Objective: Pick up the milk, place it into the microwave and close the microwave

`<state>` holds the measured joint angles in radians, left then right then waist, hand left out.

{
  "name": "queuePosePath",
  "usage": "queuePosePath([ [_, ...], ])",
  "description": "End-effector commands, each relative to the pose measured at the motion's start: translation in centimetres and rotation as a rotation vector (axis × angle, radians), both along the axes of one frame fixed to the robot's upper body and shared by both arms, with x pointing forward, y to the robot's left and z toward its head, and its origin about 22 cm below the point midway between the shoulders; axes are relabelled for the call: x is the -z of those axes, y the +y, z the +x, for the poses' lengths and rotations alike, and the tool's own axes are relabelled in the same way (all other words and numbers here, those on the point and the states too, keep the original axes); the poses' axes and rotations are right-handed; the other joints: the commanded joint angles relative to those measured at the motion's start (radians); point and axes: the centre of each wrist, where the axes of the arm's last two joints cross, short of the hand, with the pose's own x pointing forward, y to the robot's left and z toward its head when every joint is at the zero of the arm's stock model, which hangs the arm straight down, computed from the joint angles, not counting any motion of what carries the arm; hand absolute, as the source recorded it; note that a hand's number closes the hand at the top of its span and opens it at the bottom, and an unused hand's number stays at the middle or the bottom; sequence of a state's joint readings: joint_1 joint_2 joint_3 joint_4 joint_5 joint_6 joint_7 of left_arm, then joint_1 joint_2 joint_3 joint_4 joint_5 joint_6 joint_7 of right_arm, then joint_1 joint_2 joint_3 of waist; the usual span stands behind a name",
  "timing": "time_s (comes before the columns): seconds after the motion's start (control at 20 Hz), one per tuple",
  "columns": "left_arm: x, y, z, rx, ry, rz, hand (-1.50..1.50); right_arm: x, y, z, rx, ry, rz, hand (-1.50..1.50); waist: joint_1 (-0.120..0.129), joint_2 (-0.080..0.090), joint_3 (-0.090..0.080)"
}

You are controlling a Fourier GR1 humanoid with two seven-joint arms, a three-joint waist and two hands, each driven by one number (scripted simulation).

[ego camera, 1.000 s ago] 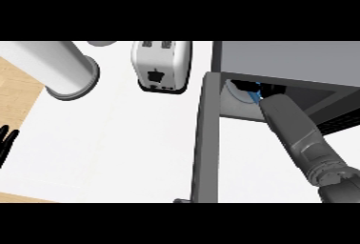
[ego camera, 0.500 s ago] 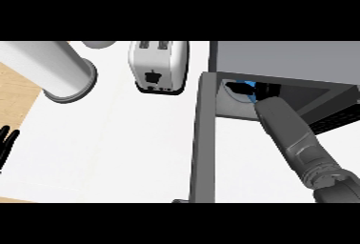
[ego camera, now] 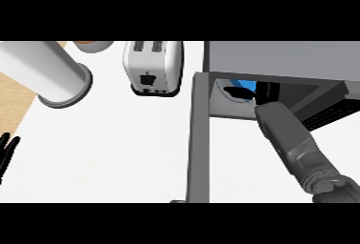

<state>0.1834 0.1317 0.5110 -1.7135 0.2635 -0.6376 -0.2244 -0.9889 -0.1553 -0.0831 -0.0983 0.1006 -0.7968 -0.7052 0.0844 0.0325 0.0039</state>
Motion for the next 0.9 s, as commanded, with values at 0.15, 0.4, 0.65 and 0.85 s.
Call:
queuePosePath([
  [0.15, 0.0, 0.4, -2.5, 0.002, 0.027, 0.011, -1.5, 0.8, -1.2, -0.6, -0.132, -0.015, 0.159, -1.5, -0.028, -0.014, -0.001],
  [0.4, 0.7, -1.3, -2.9, -0.012, 0.016, 0.022, -1.5, 4.0, 1.9, -2.9, -0.198, 0.014, 0.247, -1.5, -0.053, -0.024, -0.003],
  [0.65, -0.1, -2.1, -2.3, 0.081, 0.055, 0.021, -1.5, 6.4, 1.3, -5.0, -0.249, -0.003, 0.367, -1.5, -0.073, -0.03, -0.003],
  [0.85, 1.0, -3.9, -2.3, 0.184, 0.043, -0.05, -1.5, 8.0, 1.5, -6.7, -0.348, 0.014, 0.471, -1.5, -0.083, -0.035, -0.003],
])
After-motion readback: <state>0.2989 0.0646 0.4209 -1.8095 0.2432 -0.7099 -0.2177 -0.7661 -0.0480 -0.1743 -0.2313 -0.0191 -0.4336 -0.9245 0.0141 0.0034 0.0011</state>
